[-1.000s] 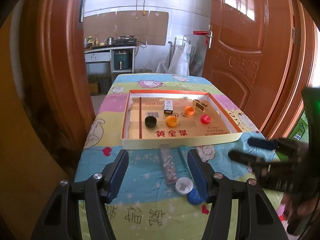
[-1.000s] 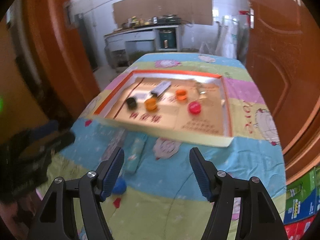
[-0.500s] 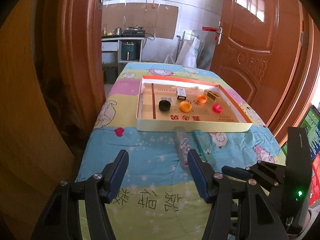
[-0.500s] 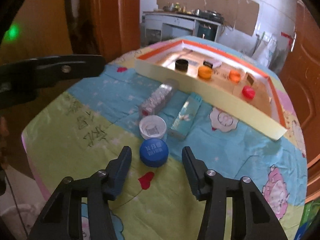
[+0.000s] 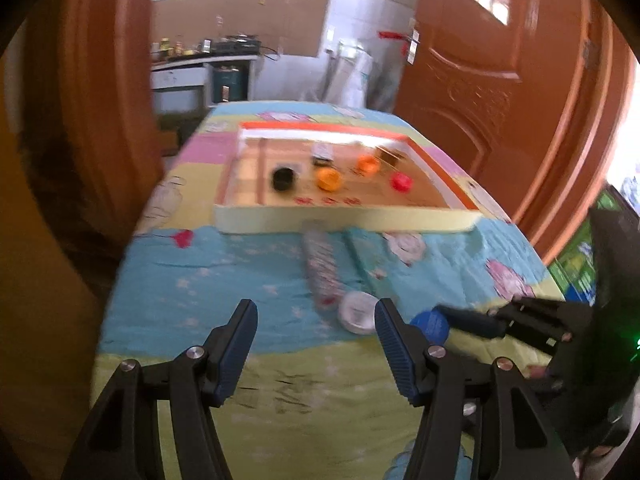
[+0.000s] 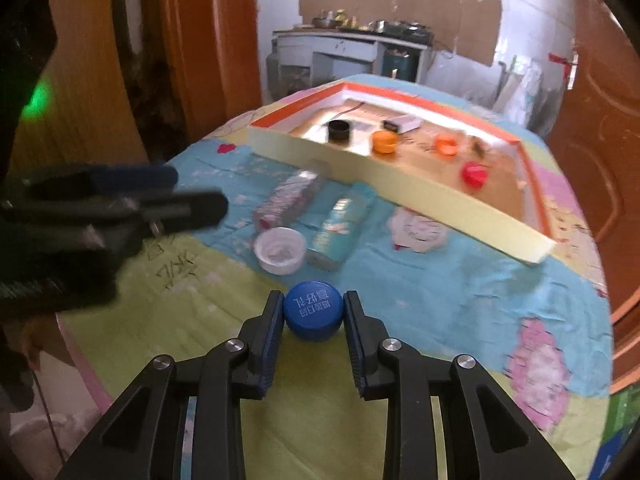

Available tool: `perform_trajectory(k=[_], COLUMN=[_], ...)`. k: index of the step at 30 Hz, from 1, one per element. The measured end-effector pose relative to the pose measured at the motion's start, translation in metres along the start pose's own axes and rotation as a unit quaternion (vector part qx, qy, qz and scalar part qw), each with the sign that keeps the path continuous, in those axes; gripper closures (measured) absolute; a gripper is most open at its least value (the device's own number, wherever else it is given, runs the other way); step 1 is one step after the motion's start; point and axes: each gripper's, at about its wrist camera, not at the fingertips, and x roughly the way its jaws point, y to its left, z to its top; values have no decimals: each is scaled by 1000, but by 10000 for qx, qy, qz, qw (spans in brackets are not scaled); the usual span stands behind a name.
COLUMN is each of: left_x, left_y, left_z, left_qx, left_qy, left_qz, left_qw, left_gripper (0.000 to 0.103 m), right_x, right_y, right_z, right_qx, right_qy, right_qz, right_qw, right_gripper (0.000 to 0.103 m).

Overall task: Organize rigid objects
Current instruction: 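Grasp the blue cap with the right tool while the left tool grasps the white cup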

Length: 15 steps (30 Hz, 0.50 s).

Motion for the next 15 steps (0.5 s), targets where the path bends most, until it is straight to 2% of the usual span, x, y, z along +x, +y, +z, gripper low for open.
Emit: perform_trajectory(k=[5, 10, 13, 14, 15], left_x=[23, 45, 53, 53, 54], left_y=[-31, -37, -35, -35, -33], left_z=[-5, -5, -6, -5, -4], left_qx=[422, 449, 404, 390, 347], left_qy=[238, 452, 508, 471, 487], left_qz=[-12, 110, 165, 210, 244], left_qw=[9988, 9979, 9978, 9979, 9979], left_gripper=[42, 42, 54, 66, 72], right_x=[-17, -27, -28, -28, -28], right_y=[-28, -40, -44, -45, -46], right_z=[-14, -22, -24, -25, -25], right_qx=[396, 592, 649, 673, 690], right_qy=[-36, -96, -121, -117, -116], right_qz=[-167, -173, -156, -137, -122], right_qw=[9991, 9981, 9977, 9976, 9975], right_gripper=[72, 72, 72, 72, 72])
